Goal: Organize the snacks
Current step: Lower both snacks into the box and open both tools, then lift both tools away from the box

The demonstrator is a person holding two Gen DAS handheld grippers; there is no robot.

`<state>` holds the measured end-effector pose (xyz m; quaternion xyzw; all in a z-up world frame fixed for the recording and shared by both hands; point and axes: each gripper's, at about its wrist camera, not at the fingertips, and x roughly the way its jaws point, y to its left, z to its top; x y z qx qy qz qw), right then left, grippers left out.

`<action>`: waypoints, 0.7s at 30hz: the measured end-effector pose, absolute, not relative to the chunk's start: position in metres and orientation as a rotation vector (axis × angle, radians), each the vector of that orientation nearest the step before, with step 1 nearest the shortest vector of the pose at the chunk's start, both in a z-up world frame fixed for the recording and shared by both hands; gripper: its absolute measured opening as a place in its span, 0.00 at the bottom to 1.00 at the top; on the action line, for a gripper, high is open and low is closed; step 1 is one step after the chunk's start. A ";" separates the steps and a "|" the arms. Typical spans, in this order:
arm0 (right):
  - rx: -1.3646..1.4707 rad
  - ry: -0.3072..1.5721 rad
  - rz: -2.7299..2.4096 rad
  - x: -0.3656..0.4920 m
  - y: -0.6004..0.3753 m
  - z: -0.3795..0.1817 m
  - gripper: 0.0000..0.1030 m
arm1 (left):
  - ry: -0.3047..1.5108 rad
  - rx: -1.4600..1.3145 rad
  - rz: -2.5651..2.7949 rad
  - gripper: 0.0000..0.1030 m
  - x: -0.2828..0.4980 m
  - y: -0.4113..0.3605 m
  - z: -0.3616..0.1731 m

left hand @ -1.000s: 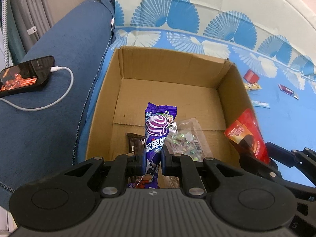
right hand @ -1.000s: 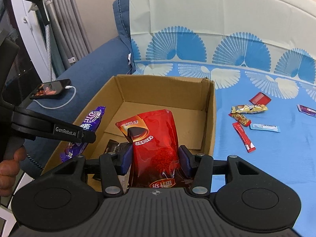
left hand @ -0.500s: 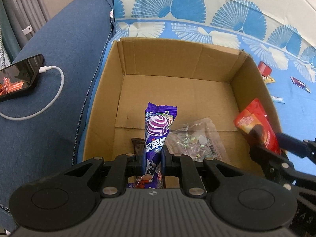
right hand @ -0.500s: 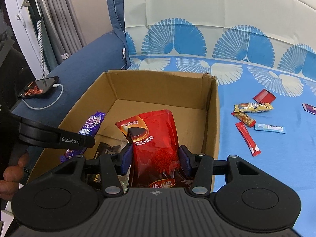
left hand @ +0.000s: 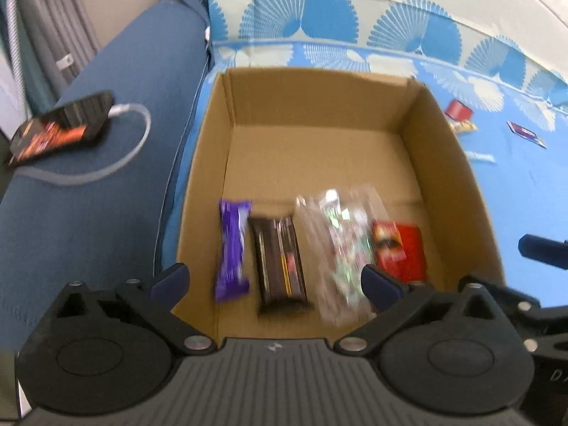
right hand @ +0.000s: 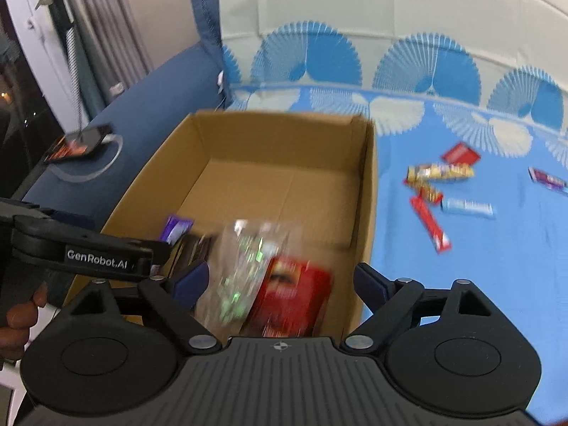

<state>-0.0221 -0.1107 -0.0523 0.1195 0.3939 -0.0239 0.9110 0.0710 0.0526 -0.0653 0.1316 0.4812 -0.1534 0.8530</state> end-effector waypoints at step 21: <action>0.143 0.612 -0.067 -0.154 -0.053 0.012 0.91 | 0.782 0.285 -0.283 1.00 -0.067 0.082 -0.003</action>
